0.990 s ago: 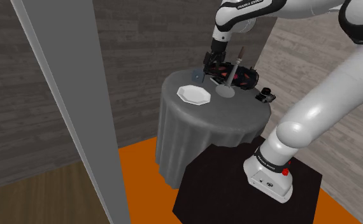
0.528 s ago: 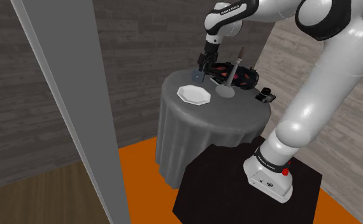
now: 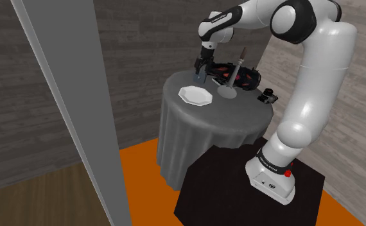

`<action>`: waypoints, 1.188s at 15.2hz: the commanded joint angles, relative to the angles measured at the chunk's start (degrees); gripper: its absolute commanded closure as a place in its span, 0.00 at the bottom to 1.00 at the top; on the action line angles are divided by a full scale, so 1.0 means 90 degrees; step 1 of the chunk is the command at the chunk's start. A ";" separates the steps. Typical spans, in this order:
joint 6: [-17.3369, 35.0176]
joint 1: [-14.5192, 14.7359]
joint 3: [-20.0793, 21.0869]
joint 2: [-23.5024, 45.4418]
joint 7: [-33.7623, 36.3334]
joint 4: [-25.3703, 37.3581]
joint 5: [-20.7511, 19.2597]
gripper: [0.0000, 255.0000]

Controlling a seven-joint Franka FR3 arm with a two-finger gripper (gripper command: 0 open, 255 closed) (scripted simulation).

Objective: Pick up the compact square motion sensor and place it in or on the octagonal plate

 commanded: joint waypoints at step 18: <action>0.0318 -0.0019 0.0031 0.0206 -0.0060 -0.0117 0.0080 1.00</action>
